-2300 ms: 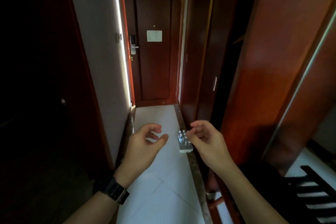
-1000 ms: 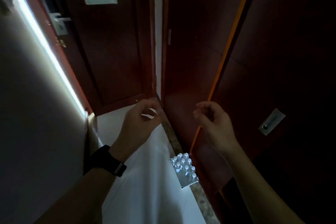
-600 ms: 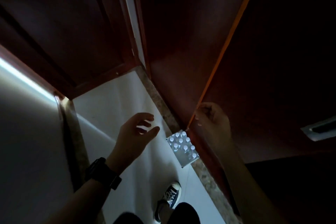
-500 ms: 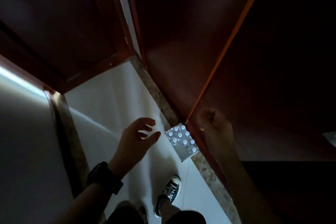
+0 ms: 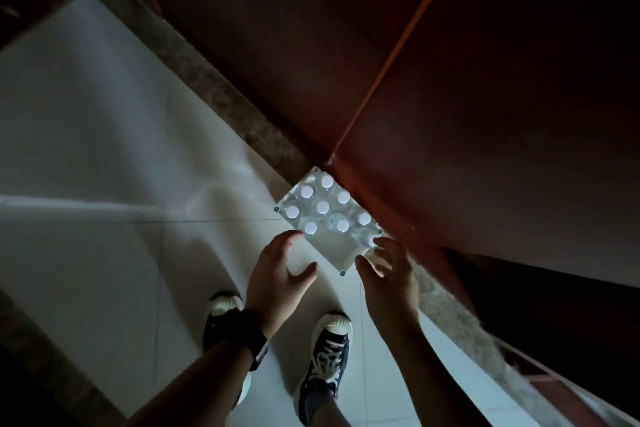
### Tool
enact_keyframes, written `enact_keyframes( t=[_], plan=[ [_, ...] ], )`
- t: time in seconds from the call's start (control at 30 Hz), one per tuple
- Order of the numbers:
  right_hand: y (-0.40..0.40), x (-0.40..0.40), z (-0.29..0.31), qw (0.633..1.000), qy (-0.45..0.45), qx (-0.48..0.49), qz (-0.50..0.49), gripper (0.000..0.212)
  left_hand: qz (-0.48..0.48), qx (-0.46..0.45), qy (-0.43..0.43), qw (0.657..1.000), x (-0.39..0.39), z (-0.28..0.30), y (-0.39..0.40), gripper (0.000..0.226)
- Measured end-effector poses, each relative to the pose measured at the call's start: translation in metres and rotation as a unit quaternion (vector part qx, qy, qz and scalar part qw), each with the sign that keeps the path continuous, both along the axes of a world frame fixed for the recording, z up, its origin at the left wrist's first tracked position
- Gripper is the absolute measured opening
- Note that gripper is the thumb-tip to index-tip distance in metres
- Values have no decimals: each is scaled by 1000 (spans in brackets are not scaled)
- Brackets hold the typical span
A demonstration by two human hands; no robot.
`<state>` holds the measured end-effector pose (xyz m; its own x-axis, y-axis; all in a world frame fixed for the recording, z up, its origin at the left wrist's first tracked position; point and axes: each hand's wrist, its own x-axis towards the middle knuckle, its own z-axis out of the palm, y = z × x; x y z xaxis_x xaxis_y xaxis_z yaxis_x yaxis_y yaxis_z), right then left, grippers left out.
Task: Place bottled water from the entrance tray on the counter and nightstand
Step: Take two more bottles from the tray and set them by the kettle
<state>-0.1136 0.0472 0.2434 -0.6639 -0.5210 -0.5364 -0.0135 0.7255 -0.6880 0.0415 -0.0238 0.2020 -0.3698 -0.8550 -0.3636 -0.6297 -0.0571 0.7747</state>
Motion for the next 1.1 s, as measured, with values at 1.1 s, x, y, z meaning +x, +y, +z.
enact_keyframes(
  t=[1.1],
  plan=[
    [-66, -35, 46, 940, 295, -155, 73, 55, -47, -198, 92, 975, -35, 83, -85, 54]
  ],
)
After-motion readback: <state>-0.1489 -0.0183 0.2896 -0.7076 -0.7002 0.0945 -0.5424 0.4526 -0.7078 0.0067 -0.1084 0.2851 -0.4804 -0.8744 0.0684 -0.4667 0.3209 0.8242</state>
